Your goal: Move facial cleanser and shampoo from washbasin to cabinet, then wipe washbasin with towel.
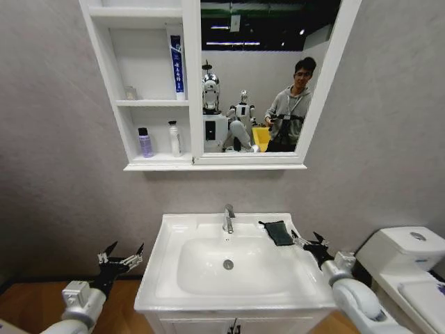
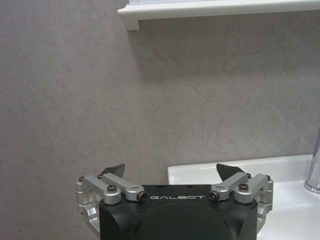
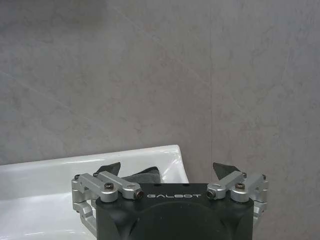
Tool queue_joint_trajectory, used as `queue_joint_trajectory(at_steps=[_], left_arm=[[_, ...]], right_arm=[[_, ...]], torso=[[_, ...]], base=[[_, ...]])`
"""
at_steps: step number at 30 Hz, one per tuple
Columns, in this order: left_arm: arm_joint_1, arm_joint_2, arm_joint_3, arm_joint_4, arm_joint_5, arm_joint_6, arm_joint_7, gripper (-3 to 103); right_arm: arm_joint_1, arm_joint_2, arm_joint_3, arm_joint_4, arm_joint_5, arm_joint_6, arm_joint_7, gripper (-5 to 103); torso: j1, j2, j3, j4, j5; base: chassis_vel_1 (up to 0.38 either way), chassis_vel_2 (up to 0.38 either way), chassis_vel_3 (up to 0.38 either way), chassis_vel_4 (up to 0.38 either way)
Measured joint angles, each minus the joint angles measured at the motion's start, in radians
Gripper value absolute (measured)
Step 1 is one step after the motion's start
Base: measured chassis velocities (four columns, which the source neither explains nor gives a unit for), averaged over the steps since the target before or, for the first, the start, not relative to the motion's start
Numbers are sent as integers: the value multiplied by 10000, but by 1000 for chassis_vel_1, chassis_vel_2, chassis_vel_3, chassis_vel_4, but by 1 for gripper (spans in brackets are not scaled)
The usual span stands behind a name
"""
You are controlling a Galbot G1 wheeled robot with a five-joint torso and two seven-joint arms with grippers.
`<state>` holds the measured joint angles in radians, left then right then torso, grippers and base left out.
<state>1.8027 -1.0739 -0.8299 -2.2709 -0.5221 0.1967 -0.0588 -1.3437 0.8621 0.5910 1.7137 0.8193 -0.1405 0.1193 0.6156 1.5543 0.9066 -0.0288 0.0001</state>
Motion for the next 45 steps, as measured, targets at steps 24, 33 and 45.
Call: queue_joint_trajectory(at_steps=[24, 33, 45], left_arm=[[0, 0, -2, 0, 0, 0, 3, 100], [0, 0, -2, 0, 0, 0, 3, 100], [1, 0, -3, 0, 0, 0, -1, 100]], right_arm=[[3594, 387, -3386, -3607, -1310, -485, -1128, 92], [3486, 381, -3228, -3343, -980, -808, -863, 54], [2324, 115, -3747, 718, 134, -1973, 842, 12]], torso=[[-1, 0, -1, 1, -3], [-2, 0, -1, 0, -2], [-5, 1, -3, 2, -3]], base=[[0, 0, 0, 0], [0, 0, 0, 0], [0, 0, 0, 0]])
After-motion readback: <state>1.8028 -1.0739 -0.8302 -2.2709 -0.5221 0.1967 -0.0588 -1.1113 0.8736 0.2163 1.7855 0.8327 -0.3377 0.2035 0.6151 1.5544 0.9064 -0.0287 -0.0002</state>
